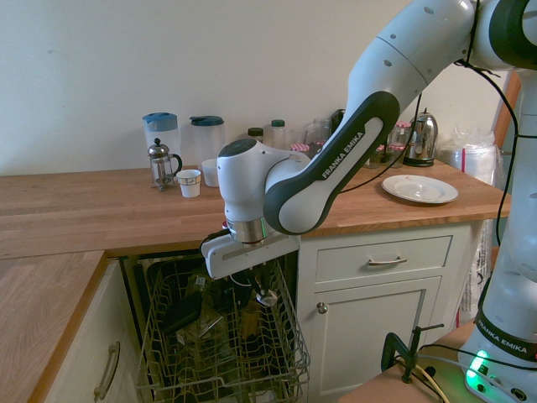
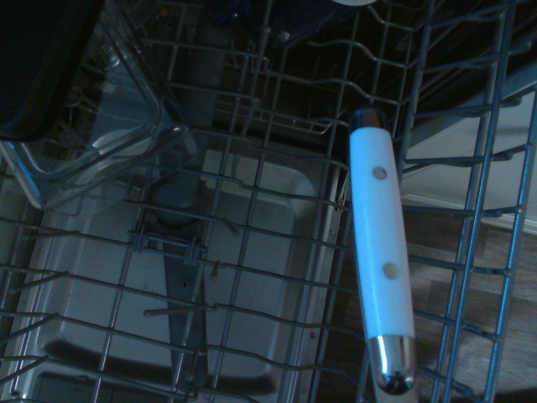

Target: Put the spoon in the dishwasher

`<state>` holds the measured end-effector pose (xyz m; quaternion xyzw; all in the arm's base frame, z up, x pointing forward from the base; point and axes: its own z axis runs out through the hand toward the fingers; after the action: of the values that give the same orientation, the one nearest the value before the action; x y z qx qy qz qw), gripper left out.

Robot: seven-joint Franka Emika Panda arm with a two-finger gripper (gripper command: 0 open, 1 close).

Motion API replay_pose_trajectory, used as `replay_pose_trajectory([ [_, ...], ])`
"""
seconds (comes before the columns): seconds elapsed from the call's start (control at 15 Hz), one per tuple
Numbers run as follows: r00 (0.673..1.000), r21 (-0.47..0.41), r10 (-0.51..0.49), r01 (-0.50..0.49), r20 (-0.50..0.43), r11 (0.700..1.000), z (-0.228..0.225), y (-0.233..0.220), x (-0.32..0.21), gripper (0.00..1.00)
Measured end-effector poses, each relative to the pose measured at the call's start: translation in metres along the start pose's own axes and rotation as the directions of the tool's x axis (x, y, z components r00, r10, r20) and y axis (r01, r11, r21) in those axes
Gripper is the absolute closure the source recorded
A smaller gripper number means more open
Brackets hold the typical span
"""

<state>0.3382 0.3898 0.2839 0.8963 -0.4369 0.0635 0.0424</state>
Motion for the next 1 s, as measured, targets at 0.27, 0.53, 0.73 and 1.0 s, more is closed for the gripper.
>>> replay_pose_trajectory([
  [0.27, 1.0, 0.011, 0.014, -0.014, -0.021, 1.0, 0.006, 0.001, -0.008, 1.0],
  [0.53, 0.998, 0.014, 0.068, -0.068, -0.003, 0.998, 0.047, -0.002, -0.011, 1.0],
  [0.73, 0.994, 0.016, 0.106, -0.107, 0.011, 0.994, 0.082, -0.004, -0.008, 1.0],
  [1.0, 0.992, 0.022, 0.119, -0.12, 0.038, 0.992, 0.123, -0.002, -0.012, 1.0],
])
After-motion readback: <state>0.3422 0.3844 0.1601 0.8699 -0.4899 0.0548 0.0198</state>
